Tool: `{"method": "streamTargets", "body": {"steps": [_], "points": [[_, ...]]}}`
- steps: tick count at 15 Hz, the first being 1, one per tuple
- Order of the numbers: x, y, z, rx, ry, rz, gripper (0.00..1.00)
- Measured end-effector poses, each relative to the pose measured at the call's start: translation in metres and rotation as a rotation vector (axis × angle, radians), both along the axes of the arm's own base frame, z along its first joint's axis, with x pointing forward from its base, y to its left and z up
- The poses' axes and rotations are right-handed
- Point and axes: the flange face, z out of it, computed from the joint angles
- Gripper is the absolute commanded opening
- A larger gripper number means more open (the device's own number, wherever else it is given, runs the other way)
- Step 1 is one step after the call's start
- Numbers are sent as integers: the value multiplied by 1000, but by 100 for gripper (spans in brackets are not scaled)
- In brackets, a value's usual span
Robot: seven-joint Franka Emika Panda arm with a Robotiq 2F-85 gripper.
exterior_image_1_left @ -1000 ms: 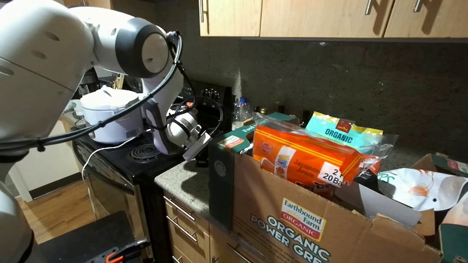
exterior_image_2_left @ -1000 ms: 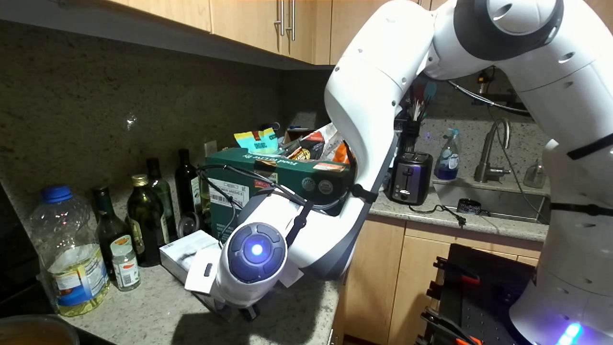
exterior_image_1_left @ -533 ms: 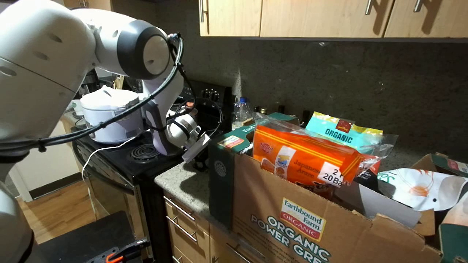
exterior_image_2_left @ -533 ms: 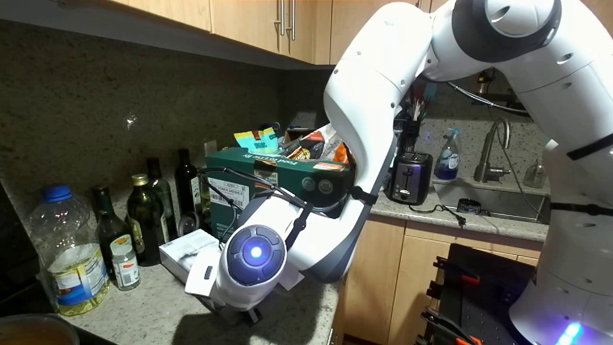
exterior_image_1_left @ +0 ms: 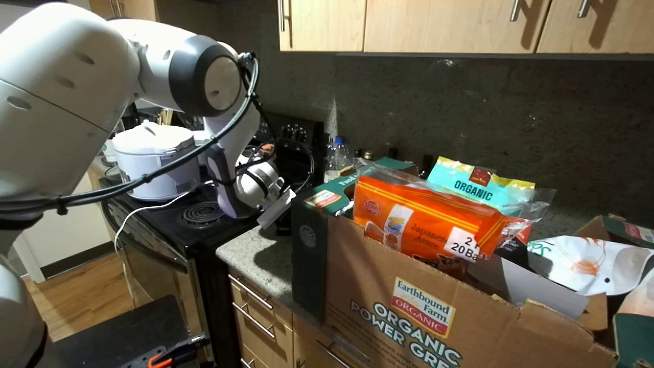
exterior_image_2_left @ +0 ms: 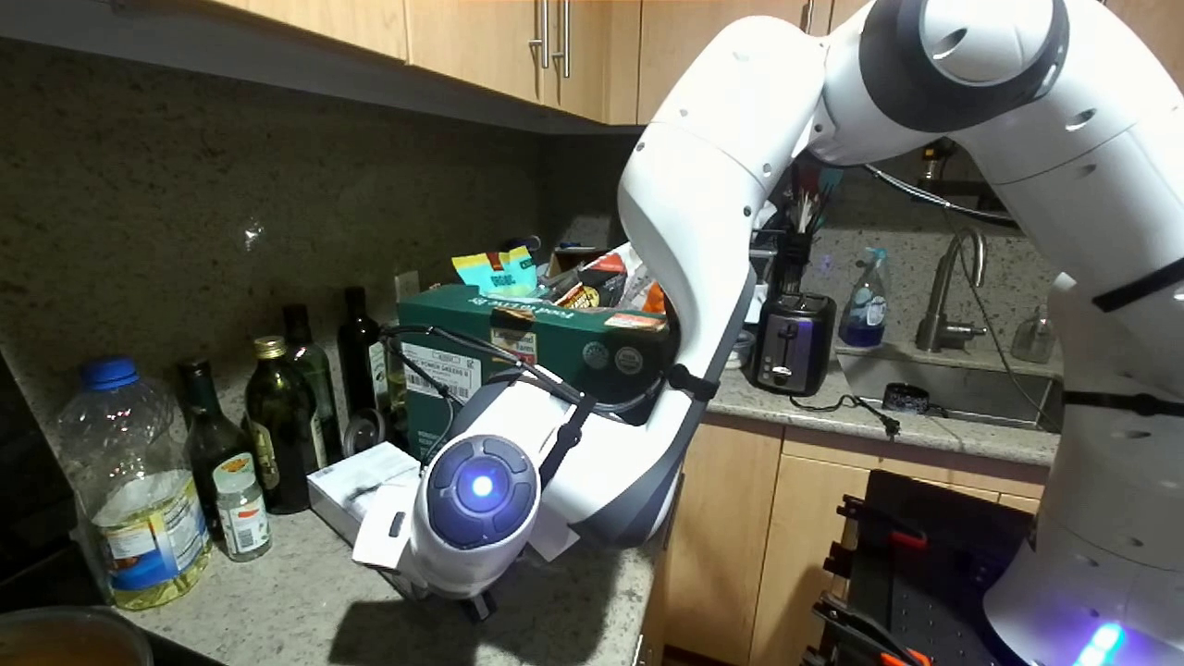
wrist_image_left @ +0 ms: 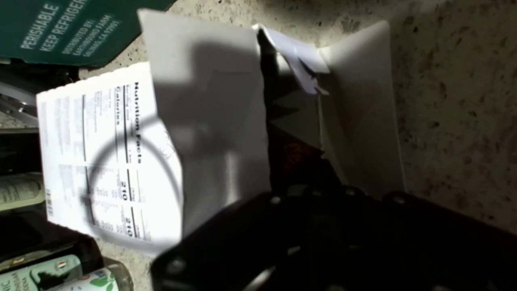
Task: Take a packet out of the white box
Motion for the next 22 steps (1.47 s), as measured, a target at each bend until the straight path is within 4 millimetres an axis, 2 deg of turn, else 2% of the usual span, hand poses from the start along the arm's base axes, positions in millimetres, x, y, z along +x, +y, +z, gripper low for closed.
{"method": "streamTargets", "body": {"steps": [7, 15, 22], "points": [[-3, 5, 1, 8, 2, 8, 0], [-43, 61, 21, 69, 136, 112, 0], [-55, 76, 49, 83, 219, 133, 0]]}}
